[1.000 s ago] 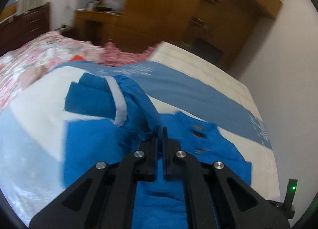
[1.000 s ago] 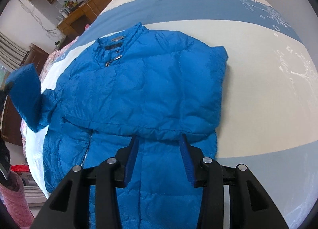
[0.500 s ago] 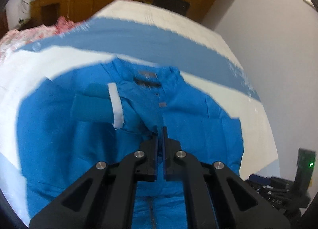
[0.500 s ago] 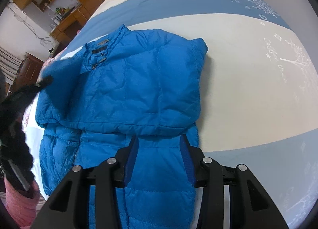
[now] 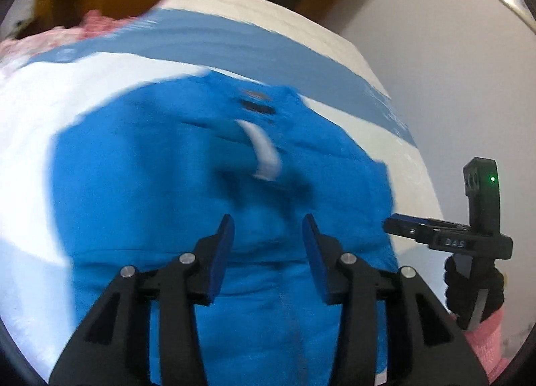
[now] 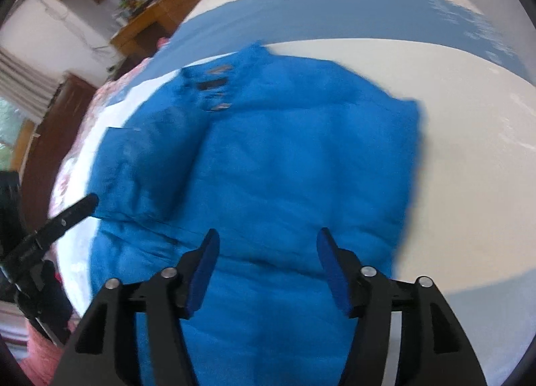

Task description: Fold large clothes

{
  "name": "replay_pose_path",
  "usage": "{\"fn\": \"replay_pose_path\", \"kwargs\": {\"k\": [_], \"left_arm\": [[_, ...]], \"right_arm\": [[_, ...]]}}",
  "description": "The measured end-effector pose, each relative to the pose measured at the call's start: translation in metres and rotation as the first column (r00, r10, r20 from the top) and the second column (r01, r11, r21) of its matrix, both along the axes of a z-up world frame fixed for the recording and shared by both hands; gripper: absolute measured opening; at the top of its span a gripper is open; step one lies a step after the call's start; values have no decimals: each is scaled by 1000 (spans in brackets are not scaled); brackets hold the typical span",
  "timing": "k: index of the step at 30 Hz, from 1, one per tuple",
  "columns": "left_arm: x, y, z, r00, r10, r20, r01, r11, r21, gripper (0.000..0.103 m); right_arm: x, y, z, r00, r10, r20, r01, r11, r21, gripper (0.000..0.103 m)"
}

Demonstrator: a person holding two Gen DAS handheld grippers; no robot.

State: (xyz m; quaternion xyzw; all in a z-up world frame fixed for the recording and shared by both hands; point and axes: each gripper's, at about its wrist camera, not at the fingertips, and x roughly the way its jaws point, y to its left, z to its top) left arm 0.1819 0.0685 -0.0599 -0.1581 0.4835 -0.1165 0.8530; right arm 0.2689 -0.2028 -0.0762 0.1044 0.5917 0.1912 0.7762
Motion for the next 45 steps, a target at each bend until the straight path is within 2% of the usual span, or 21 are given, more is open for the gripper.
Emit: {"fn": "replay_pose_path", "kwargs": {"k": [3, 5, 7, 10, 11, 12, 13, 15, 19, 21, 23, 26, 28, 30, 31, 33, 37, 39, 41, 45], "left_arm": [[5, 35, -3, 989, 145, -16, -142, 983, 119, 40], [13, 50, -13, 981, 191, -41, -183, 971, 156, 36], [19, 58, -22, 975, 210, -73, -195, 965, 175, 36], [26, 60, -36, 971, 213, -109, -191, 965, 182, 36], [28, 58, -40, 971, 211, -116, -187, 965, 186, 36], [29, 57, -41, 971, 208, -119, -184, 965, 189, 36], [31, 54, -43, 971, 206, -121, -181, 964, 194, 36], [34, 51, -42, 971, 205, -120, -178, 963, 201, 36], [36, 40, -33, 981, 174, -85, -155, 969, 193, 36], [38, 33, -32, 984, 159, -76, -141, 970, 198, 36], [43, 24, -36, 986, 141, -87, -122, 974, 193, 36], [50, 12, -50, 985, 123, -119, -97, 973, 207, 36], [55, 5, -61, 982, 118, -144, -82, 969, 235, 36], [57, 0, -67, 982, 113, -150, -71, 962, 262, 36], [58, -1, -69, 983, 110, -150, -67, 960, 271, 36], [56, 2, -65, 981, 110, -157, -67, 963, 259, 36], [48, 9, -44, 985, 119, -127, -89, 971, 222, 37], [45, 9, -36, 987, 119, -105, -91, 967, 240, 37], [46, 8, -37, 986, 120, -118, -89, 967, 240, 37], [51, 5, -49, 980, 130, -150, -90, 964, 249, 37]], "right_arm": [[21, 38, -6, 998, 53, -44, -51, 998, 44, 65], [30, 66, -9, 994, 96, -56, -94, 995, 38, 69], [37, 90, -13, 991, 124, -54, -123, 992, 28, 74], [47, 108, -26, 990, 122, -69, -123, 992, 2, 73], [50, 113, -30, 991, 122, -59, -124, 992, -19, 59], [52, 115, -34, 991, 128, -51, -130, 991, -38, 32], [53, 115, -36, 991, 123, -42, -125, 991, -49, 24], [50, 105, -32, 994, 108, -7, -108, 994, -12, 16], [39, 67, -13, 998, 53, 40, -56, 996, 76, 13], [34, 43, -7, 999, 8, 34, -13, 992, 124, 13], [28, 24, -7, 999, -27, 22, 24, 991, 129, 13], [24, 8, -15, 998, -56, -5, 56, 995, 85, 13], [23, 0, -30, 995, -76, -58, 80, 995, 58, 15], [20, -7, -41, 992, -83, -93, 87, 996, 35, 26], [17, -8, -42, 993, -84, -85, 85, 996, 5, 29], [12, -6, -35, 996, -78, -44, 76, 996, -51, 43], [9, 9, -7, 999, -1, 49, 8, 990, -144, 52], [10, 28, 6, 993, 65, 102, -45, 980, -192, 64], [12, 48, 11, 983, 123, 133, -87, 965, -248, 69], [19, 97, 4, 960, 245, 134, -186, 918, -350, 69]]}}
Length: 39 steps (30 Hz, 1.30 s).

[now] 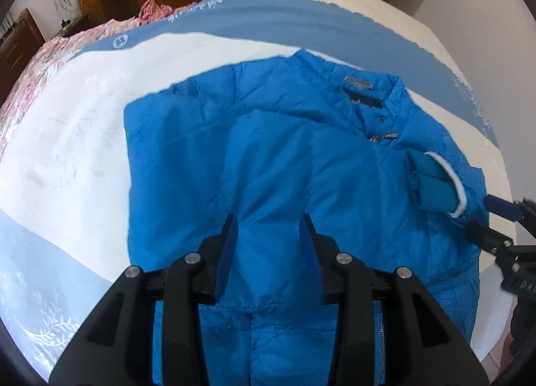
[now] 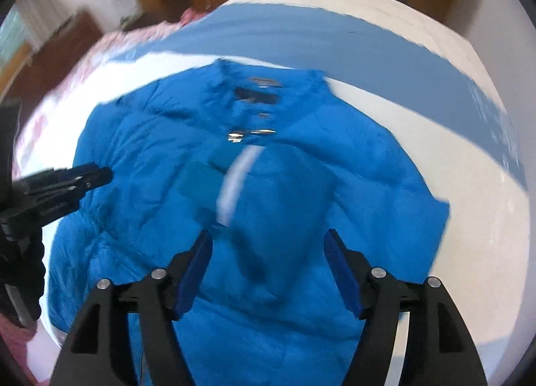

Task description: Fold large clothes

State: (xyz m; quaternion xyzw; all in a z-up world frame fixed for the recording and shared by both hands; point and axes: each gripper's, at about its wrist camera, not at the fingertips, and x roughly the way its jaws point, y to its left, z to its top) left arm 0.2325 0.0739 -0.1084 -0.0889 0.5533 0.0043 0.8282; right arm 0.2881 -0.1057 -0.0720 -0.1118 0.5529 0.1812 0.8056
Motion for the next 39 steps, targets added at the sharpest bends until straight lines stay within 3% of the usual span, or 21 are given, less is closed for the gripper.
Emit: {"fn": "replay_pose_path", "kwargs": {"k": [2, 4, 6, 8, 12, 14, 16, 17, 18, 24, 26, 28, 29, 32, 36, 39], "left_arm": [[2, -1, -8, 1000, 1, -23, -1, 1000, -13, 37], [2, -3, -13, 1000, -7, -25, 7, 1000, 6, 37], [2, -4, -15, 1000, -17, -25, 17, 1000, 15, 37], [3, -3, -16, 999, -17, -27, 18, 1000, 10, 37], [3, 0, -18, 999, -20, -26, 20, 1000, -1, 38], [3, -2, -18, 999, -25, -25, 25, 1000, 5, 38], [3, -2, -18, 999, -31, -25, 31, 999, 13, 38], [3, -3, -16, 999, -34, -26, 35, 999, 15, 38], [2, -3, -15, 999, -35, -27, 36, 999, 15, 37], [0, -14, 4, 997, -69, 19, 68, 997, 45, 38], [2, -20, 4, 996, -83, 14, 82, 996, 46, 38], [4, -22, 0, 996, -85, 5, 85, 995, 46, 38], [5, -23, -2, 996, -86, 2, 85, 995, 52, 38], [8, -21, -12, 997, -77, -21, 78, 996, 52, 38], [10, -15, -25, 996, -76, -45, 78, 996, 33, 38], [13, -13, -29, 996, -74, -59, 76, 997, 28, 38]], "right_arm": [[6, 14, -7, 1000, 5, 19, -3, 997, -78, 69], [12, 16, -15, 1000, -6, 27, 9, 992, -122, 57], [19, 3, -17, 999, -52, 5, 52, 996, -67, 42], [22, -16, -12, 995, -100, -12, 100, 995, 4, 34], [23, -85, 1, 966, -236, -108, 255, 942, 217, 31], [18, -117, 2, 951, -269, -151, 302, 911, 280, 35], [12, -144, 1, 938, -289, -189, 338, 885, 320, 54], [8, -162, -2, 930, -296, -216, 358, 862, 358, 74], [5, -177, -4, 925, -298, -236, 371, 840, 395, 80], [7, -214, -28, 885, -328, -331, 456, 758, 466, 78], [13, -213, -37, 876, -327, -355, 469, 747, 470, 69], [18, -206, -44, 871, -338, -358, 476, 761, 440, 53], [19, -203, -45, 872, -339, -352, 472, 774, 423, 34], [17, -194, -36, 891, -340, -301, 442, 799, 408, 15], [15, -194, -53, 871, -373, -320, 465, 837, 288, 13], [12, -198, -62, 862, -377, -339, 479, 824, 302, 13]]}}
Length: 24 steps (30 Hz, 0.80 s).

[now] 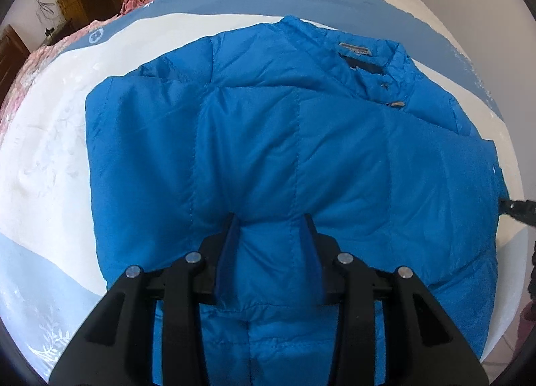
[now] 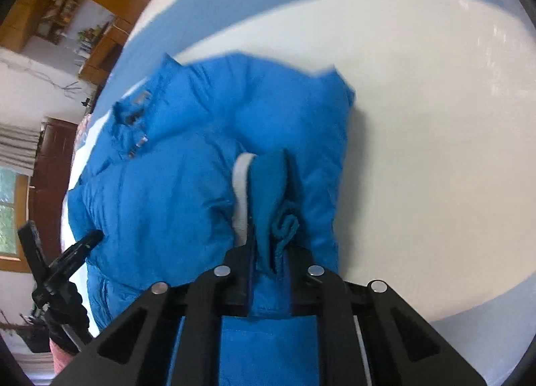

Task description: Fold large clothes

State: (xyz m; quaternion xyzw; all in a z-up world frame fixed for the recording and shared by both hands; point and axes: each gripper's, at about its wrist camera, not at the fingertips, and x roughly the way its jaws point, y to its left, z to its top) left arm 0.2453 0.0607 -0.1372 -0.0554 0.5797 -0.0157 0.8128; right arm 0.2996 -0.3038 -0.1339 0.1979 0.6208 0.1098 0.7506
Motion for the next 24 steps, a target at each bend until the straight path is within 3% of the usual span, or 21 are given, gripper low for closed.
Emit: {"fn": "replay_pose_path", "kwargs": {"k": [4, 6, 10, 14, 17, 21, 24], "left_arm": [[-5, -2, 14, 1000, 17, 8, -17, 1000, 26, 37], [-13, -7, 30, 999, 0, 53, -1, 1000, 12, 38], [-18, -22, 43, 995, -32, 90, 32, 999, -8, 38], [-13, -36, 33, 996, -56, 70, 55, 998, 13, 38], [-7, -39, 15, 998, -50, 28, 50, 998, 27, 38], [-5, -30, -4, 999, -33, 0, 33, 999, -11, 39], [-3, -33, -8, 999, -33, -2, 33, 999, 7, 39]], "right_arm": [[-15, -4, 28, 996, -33, 89, 38, 997, -60, 21], [-27, -5, 53, 983, -53, 176, 71, 993, -97, 32], [-32, 11, 71, 971, 0, 240, 12, 999, -50, 33], [-23, 44, 52, 976, 87, 198, -75, 995, -67, 33], [-18, 56, 26, 985, 111, 133, -93, 986, -135, 32], [-18, 66, 9, 984, 130, 124, -108, 980, -166, 32], [-19, 72, 9, 981, 147, 127, -118, 970, -211, 32]]}}
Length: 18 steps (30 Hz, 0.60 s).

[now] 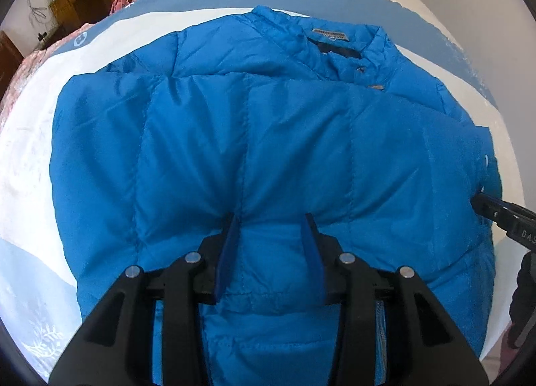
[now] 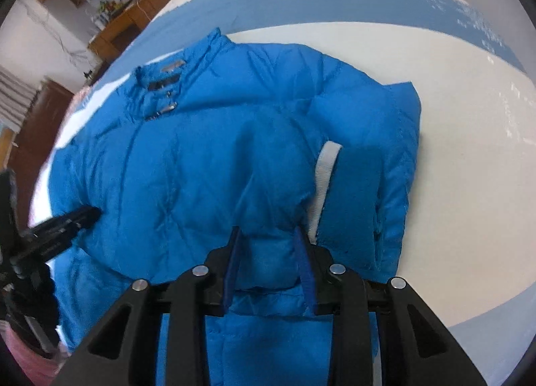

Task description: Fold large clothes

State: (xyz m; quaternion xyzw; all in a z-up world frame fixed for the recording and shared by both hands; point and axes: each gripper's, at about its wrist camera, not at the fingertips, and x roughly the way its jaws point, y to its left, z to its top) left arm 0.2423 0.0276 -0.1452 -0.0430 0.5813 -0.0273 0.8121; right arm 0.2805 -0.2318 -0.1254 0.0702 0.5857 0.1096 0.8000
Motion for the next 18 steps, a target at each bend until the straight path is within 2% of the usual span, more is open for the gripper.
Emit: {"fn": "replay_pose_path", "kwargs": {"k": [2, 4, 6, 7, 11, 14, 18], "left_arm": [[0, -1, 3, 1000, 6, -6, -6, 1000, 12, 39], [-7, 5, 15, 1000, 18, -11, -18, 1000, -8, 38], [-27, 16, 34, 1000, 22, 19, -22, 999, -25, 46], [-35, 21, 41, 999, 21, 30, -21, 1000, -14, 48], [-98, 53, 62, 998, 17, 64, -18, 999, 28, 58], [-152, 83, 61, 998, 57, 28, -58, 997, 58, 60], [-211, 109, 49, 991, 121, -49, -120, 992, 24, 65]], "right_arm": [[-2, -4, 5, 1000, -7, -1, 7, 1000, 13, 32], [-13, -12, 20, 1000, -15, 18, 14, 997, 71, 33], [-30, -21, 35, 999, -7, 51, 1, 993, 120, 46], [-44, -27, 45, 998, 6, 69, -15, 990, 141, 48], [-103, -48, 63, 994, 53, 100, -71, 981, 180, 58], [-148, -64, 63, 995, 58, 84, -71, 984, 163, 67], [-201, -76, 49, 999, 42, 17, -44, 988, 150, 69]]}}
